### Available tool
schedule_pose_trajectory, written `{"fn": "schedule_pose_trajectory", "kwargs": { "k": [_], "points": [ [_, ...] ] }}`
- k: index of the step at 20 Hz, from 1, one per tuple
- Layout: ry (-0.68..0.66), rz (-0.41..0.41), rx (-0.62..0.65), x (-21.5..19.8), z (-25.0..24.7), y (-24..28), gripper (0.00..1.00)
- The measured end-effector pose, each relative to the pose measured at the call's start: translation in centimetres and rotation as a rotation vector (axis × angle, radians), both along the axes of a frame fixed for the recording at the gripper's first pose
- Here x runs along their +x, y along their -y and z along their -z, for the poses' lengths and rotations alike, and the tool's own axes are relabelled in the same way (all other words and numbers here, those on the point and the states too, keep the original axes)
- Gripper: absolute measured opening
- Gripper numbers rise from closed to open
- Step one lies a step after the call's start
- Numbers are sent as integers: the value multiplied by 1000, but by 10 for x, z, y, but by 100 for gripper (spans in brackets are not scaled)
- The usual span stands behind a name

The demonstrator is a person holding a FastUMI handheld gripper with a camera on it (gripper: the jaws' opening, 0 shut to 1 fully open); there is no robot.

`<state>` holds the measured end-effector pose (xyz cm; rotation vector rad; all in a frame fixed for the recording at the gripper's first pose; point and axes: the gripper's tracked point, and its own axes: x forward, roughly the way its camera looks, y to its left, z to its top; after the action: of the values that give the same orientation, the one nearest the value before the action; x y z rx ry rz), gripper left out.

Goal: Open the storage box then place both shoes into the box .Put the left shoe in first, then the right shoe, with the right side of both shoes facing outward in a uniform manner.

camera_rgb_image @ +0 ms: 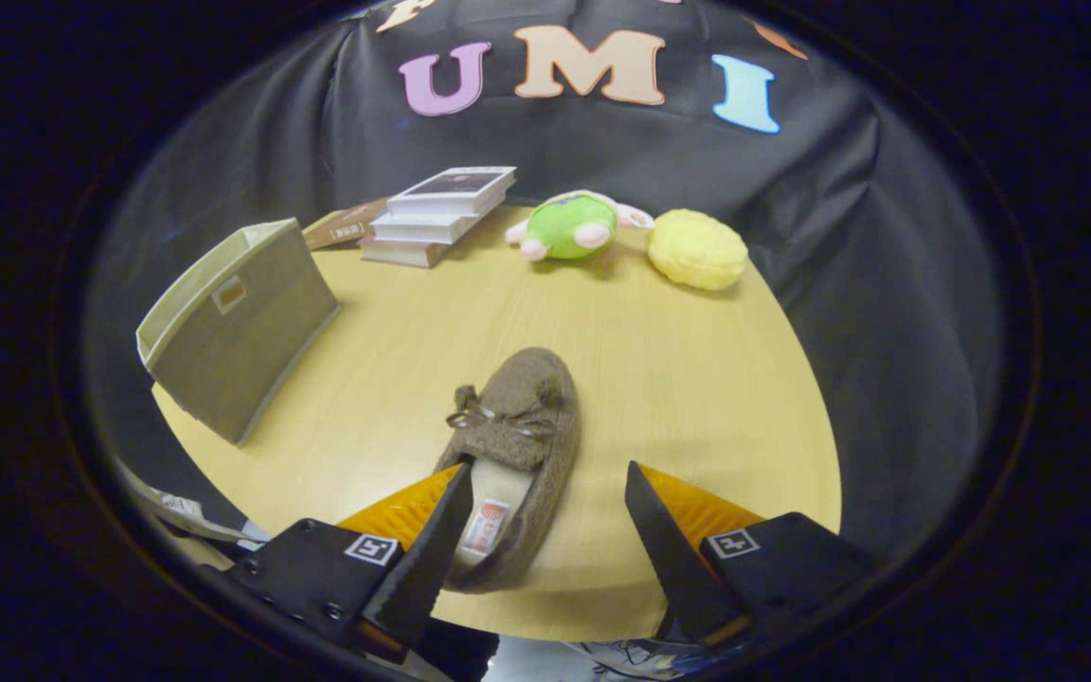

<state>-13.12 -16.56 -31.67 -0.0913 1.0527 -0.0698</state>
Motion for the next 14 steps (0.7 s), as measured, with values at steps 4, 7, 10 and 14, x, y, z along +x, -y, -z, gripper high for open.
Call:
{"fn": "schedule_pose_trajectory", "kwargs": {
  "k": [4,7,10,14],
  "points": [
    [-79,27,51,-9,27,2,69],
    [-136,40,85,-12,41,1,69],
    [-170,44,112,-13,45,-2,68],
    [-192,109,141,-12,55,0,25]
  ]
}}
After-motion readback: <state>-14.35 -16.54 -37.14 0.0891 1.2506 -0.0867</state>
